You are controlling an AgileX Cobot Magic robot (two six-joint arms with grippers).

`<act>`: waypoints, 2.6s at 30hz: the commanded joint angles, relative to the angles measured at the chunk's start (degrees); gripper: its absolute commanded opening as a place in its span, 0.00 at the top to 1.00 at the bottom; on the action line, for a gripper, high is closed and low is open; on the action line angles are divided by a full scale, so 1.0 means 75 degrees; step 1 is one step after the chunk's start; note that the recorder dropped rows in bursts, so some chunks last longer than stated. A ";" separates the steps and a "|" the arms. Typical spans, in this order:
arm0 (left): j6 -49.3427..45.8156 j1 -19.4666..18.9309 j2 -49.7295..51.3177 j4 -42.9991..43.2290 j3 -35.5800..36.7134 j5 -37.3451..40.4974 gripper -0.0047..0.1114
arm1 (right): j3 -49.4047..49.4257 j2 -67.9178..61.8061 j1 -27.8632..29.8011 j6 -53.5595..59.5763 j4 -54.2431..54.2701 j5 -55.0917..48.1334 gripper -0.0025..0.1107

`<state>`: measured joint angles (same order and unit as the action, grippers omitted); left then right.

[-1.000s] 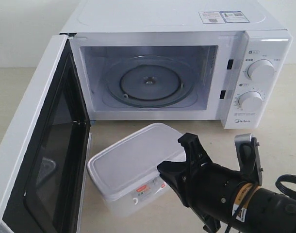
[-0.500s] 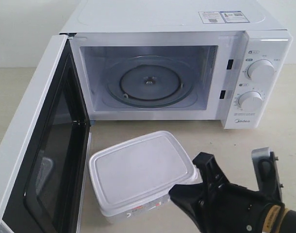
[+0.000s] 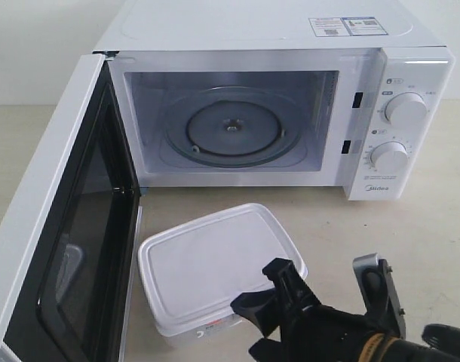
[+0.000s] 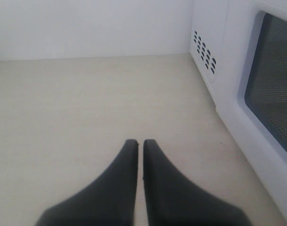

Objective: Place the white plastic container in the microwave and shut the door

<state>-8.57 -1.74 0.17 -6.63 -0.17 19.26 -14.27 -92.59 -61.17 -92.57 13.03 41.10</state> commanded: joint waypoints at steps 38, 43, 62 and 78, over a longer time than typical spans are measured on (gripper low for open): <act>-0.0057 0.0042 -0.0023 0.0005 0.0023 -0.0010 0.92 | -0.1006 0.0149 0.0003 0.3864 0.3160 -0.0029 0.98; -0.0057 0.0042 -0.0023 0.0005 0.0023 -0.0010 0.92 | -0.1006 0.0684 0.0003 0.4533 0.3563 0.0219 0.98; -0.0057 0.0042 -0.0023 0.0005 0.0023 -0.0010 0.92 | -0.1006 0.2138 0.0003 0.7133 0.4318 -0.2150 0.96; -0.0057 0.0042 -0.0023 0.0005 0.0023 -0.0010 0.92 | -0.1133 0.1457 0.0003 0.7464 0.6428 -0.2714 0.46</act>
<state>-8.57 -1.74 0.17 -6.63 -0.17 19.26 -21.87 -80.01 -61.17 -35.15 61.01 19.84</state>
